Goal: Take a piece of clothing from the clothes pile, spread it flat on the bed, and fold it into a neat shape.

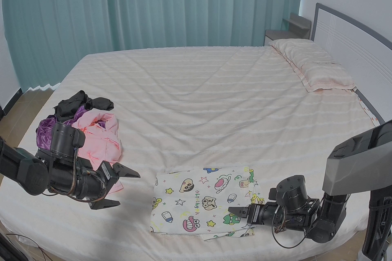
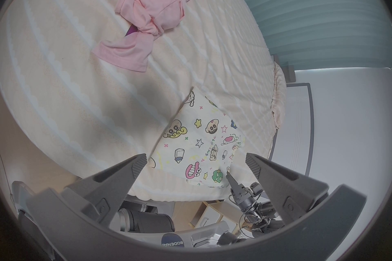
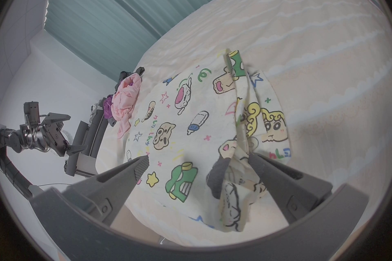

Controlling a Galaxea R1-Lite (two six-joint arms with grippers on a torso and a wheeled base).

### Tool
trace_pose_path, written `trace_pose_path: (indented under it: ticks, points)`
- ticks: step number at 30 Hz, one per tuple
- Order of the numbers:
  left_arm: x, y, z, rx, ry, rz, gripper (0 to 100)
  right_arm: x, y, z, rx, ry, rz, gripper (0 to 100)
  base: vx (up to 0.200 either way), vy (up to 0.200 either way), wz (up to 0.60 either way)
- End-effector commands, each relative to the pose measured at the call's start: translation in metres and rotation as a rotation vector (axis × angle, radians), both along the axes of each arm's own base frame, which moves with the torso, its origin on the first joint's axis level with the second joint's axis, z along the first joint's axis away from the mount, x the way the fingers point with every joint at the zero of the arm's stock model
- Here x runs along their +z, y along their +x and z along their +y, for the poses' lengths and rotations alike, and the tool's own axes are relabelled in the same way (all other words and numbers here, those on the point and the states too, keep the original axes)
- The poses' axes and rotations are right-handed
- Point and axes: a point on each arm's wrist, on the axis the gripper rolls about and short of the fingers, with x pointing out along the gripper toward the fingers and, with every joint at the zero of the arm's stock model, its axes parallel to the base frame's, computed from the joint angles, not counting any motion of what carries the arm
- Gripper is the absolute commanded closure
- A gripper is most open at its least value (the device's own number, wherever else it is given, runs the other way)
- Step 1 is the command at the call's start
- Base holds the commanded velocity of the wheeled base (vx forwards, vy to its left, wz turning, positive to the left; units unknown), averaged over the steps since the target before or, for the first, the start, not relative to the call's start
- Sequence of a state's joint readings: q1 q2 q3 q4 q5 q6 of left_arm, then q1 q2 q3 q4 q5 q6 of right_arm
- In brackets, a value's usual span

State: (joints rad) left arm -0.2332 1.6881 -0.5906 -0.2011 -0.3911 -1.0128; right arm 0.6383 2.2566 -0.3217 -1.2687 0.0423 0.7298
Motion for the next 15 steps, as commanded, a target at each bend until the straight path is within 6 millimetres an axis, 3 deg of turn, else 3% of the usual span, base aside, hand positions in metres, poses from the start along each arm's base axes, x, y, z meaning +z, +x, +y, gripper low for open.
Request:
trace_pose_path:
  ticks: [1,4,5,15]
  points:
    - [-0.002,0.001,0.0,0.001,0.001,0.008,0,-0.001,-0.006,-0.004,0.001,-0.016,0.018,0,0.0,0.0,0.0]
    - [-0.002,0.001,0.0,0.0,0.002,0.007,0,-0.003,-0.01,-0.007,0.013,-0.037,0.027,0,0.0,0.0,0.0]
    - [-0.002,0.001,0.0,0.002,0.002,0.007,0,-0.003,-0.01,-0.007,0.014,-0.038,0.027,100,0.0,0.0,0.0]
    - [-0.004,0.002,-0.001,0.001,0.006,0.017,0,-0.003,-0.025,-0.019,0.013,-0.073,0.068,100,0.0,0.0,0.0]
